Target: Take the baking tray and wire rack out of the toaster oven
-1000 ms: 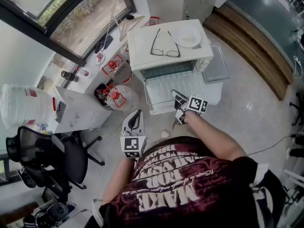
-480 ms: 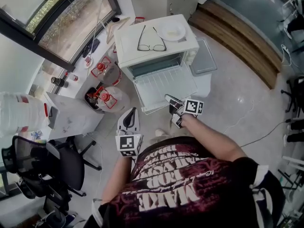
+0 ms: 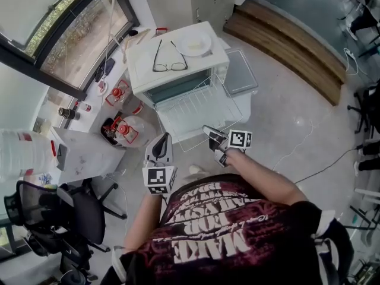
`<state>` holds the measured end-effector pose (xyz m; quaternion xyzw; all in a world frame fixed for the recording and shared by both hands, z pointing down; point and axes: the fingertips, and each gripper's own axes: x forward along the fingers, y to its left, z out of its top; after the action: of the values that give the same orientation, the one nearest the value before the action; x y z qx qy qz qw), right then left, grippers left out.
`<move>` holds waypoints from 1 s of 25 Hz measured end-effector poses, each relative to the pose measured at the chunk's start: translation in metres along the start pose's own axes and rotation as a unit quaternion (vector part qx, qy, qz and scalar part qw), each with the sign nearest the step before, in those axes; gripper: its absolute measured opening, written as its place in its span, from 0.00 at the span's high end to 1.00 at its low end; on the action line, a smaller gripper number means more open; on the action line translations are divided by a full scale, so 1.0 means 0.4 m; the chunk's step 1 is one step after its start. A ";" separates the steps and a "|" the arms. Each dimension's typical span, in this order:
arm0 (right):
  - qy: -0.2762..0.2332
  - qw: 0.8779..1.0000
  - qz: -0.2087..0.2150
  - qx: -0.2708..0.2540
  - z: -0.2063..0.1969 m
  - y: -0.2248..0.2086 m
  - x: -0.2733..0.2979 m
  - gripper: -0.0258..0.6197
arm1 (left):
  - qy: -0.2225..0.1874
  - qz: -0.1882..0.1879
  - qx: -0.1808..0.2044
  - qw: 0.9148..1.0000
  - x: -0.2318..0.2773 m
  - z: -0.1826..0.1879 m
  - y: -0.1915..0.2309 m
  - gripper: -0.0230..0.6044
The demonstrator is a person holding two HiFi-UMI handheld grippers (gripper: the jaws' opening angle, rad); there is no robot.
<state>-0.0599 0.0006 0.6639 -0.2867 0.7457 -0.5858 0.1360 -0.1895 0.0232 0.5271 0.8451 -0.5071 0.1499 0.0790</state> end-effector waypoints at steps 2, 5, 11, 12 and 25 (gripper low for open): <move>0.005 1.000 0.007 0.006 0.009 0.001 -0.034 0.95 | 0.002 -0.002 0.003 1.000 0.022 0.010 -0.036 0.95; 0.015 1.000 0.021 0.009 0.032 0.004 -0.101 0.95 | 0.003 -0.005 0.001 1.000 0.059 0.028 -0.108 0.95; 0.025 1.000 0.006 0.009 0.114 -0.045 -0.252 0.95 | 0.004 -0.016 0.005 1.000 0.135 0.061 -0.269 0.95; 0.025 1.000 0.004 0.009 0.132 -0.056 -0.278 0.95 | 0.003 -0.018 0.005 1.000 0.148 0.068 -0.295 0.95; 0.030 0.999 -0.002 0.024 0.303 -0.150 -0.543 0.95 | -0.004 -0.017 0.009 1.000 0.278 0.142 -0.571 0.95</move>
<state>0.1951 0.0226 0.6586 -0.2672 0.7348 -0.6119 0.1192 0.0704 0.0225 0.5150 0.8546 -0.4921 0.1495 0.0722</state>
